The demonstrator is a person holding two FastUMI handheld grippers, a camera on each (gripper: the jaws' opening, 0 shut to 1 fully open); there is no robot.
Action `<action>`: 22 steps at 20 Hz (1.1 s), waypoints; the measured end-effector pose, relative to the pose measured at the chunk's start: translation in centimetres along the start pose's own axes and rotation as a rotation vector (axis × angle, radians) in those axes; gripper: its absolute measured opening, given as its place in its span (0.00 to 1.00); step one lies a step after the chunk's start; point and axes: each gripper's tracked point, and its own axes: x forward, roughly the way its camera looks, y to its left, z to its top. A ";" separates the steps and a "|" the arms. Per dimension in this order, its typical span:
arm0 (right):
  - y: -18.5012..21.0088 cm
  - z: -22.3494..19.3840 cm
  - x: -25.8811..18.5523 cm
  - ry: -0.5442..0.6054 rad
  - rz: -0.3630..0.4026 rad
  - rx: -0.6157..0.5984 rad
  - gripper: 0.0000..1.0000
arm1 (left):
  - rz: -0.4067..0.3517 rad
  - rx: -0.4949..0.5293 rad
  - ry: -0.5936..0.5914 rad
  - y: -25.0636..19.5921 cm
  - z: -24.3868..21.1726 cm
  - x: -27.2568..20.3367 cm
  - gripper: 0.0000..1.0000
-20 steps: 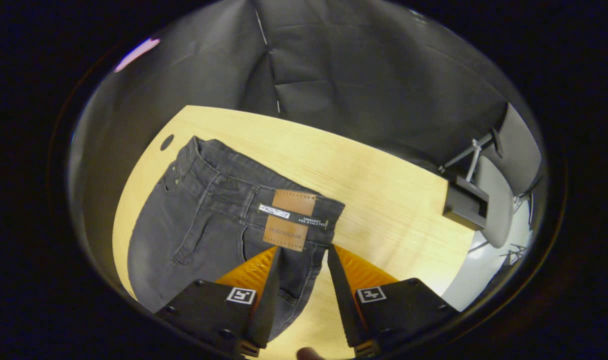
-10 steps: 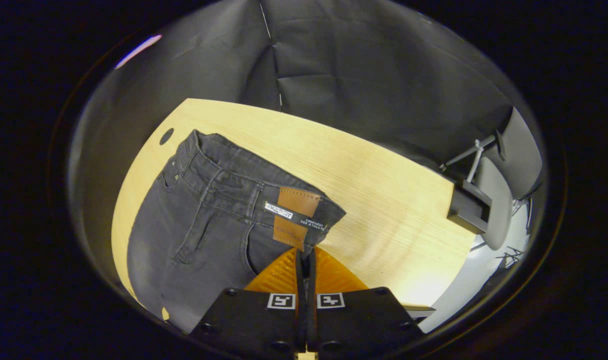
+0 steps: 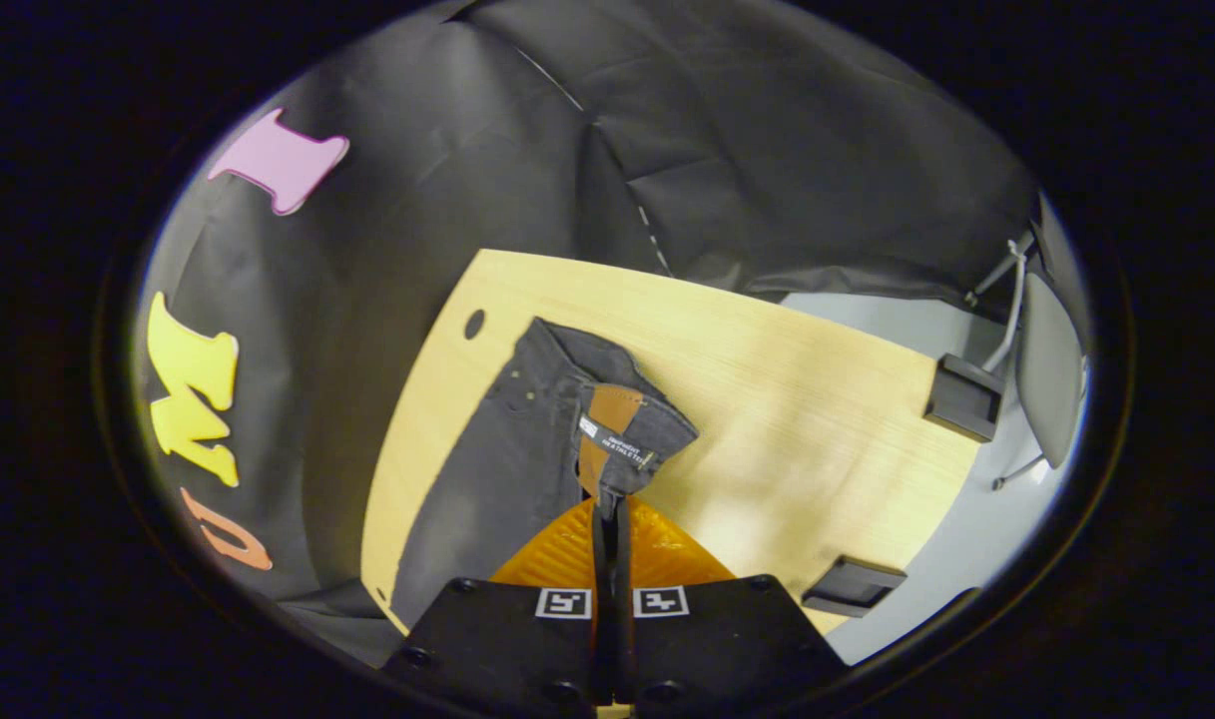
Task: Grasp the waist and the cuffs of the jeans and fold them to make the two legs overlap; first hold the waist and fold one-third of the jeans toward the cuffs, then hold the cuffs and fold the remaining one-third in the same direction to finish folding.
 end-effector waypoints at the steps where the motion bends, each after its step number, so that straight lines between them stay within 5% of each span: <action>1: 1.2 0.6 -0.3 0.000 0.023 -0.005 0.01 | 0.019 -0.016 0.008 -0.4 0.1 0.1 0.06; 6: 7.0 4.0 0.6 0.020 0.085 -0.037 0.01 | 0.097 -0.036 0.021 -3.4 2.6 1.8 0.06; 13: 13.5 8.6 7.8 0.058 0.112 -0.048 0.00 | 0.129 0.061 0.058 -10.0 4.5 9.3 0.06; 22: 13.8 9.4 20.0 0.143 0.084 -0.009 0.01 | 0.202 0.091 0.127 -10.2 5.9 20.8 0.06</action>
